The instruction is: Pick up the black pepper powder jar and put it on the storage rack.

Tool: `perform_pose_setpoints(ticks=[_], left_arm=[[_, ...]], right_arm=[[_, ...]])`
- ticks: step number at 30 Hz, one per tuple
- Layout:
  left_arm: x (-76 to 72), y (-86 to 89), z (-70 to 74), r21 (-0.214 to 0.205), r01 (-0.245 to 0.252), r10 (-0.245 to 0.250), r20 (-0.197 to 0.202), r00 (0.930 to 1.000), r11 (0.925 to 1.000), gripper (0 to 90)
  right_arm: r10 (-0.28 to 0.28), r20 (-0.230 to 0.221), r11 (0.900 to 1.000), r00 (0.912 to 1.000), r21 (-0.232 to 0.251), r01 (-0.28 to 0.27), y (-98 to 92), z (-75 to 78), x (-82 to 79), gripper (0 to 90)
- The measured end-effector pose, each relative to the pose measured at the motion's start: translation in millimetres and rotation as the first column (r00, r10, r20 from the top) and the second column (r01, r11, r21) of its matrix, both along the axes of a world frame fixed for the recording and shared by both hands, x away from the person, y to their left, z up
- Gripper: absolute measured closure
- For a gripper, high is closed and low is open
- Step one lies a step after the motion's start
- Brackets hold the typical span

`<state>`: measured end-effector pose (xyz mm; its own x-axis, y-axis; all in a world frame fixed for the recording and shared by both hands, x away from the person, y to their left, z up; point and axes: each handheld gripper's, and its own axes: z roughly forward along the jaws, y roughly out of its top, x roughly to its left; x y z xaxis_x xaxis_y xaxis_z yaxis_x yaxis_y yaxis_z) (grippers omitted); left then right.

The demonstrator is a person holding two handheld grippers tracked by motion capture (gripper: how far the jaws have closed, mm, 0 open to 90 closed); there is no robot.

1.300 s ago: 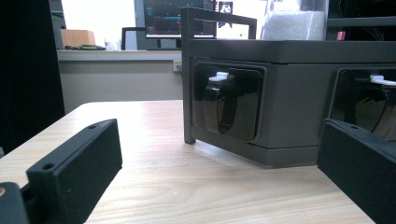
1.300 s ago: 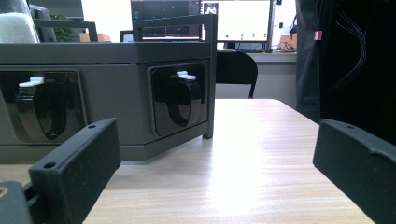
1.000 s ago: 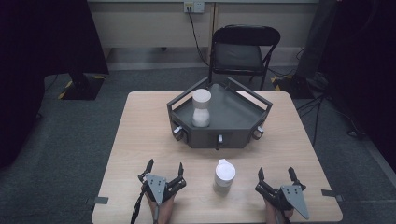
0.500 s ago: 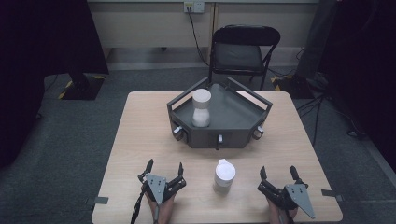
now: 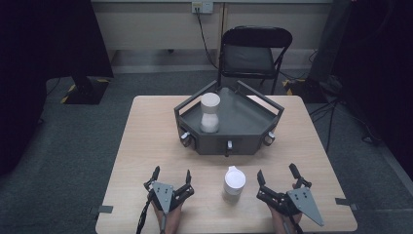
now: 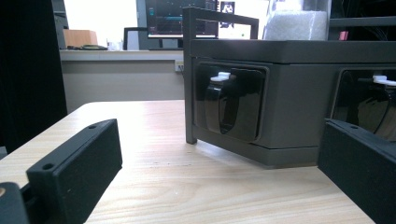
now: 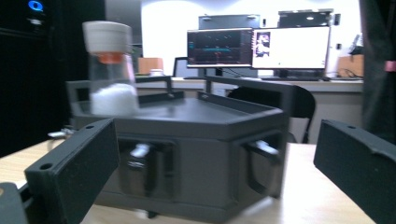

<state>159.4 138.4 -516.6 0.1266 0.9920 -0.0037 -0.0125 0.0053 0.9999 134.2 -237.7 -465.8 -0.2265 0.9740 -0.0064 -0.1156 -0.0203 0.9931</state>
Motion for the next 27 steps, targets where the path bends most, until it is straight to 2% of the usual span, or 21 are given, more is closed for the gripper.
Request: perform_pose_setpoints(ticks=[5, 13, 18, 20, 22, 27], left_arm=[[0.0, -0.5, 0.0, 0.0, -0.003, 0.003, 0.0, 1.0, 1.0, 0.0], [-0.1, -0.5, 0.0, 0.0, -0.003, 0.003, 0.0, 1.0, 1.0, 0.1], [-0.1, -0.5, 0.0, 0.0, -0.003, 0.003, 0.0, 1.0, 1.0, 0.1], [-0.1, -0.5, 0.0, 0.0, -0.003, 0.003, 0.0, 1.0, 1.0, 0.0], [-0.1, -0.5, 0.0, 0.001, -0.003, 0.003, 0.0, 1.0, 1.0, 0.0], [-0.1, -0.5, 0.0, 0.0, -0.003, 0.003, 0.0, 1.0, 1.0, 0.0]], right_arm=[[0.067, -0.001, 0.9976, 0.9978, -0.017, -0.067, 12.2, 3.5, 3.8, 0.0], [0.139, -0.028, 0.9897, 0.9898, -0.029, -0.14, 27.6, -3.0, 3.8, 0.0], [0.167, -0.045, 0.9854, 0.985, -0.027, -0.168, 33.9, -7.8, 5.4, 0.0], [0.176, -0.056, 0.9837, 0.9827, -0.026, -0.178, 35.6, -9.4, 6.0, 0.0], [0.182, -0.088, 0.9824, 0.9793, -0.026, -0.185, 38.3, -8.7, 6.1, 0.1], [0.194, -0.107, 0.9798, 0.9751, -0.029, -0.198, 43.4, -15.9, 6.6, 2.0]])
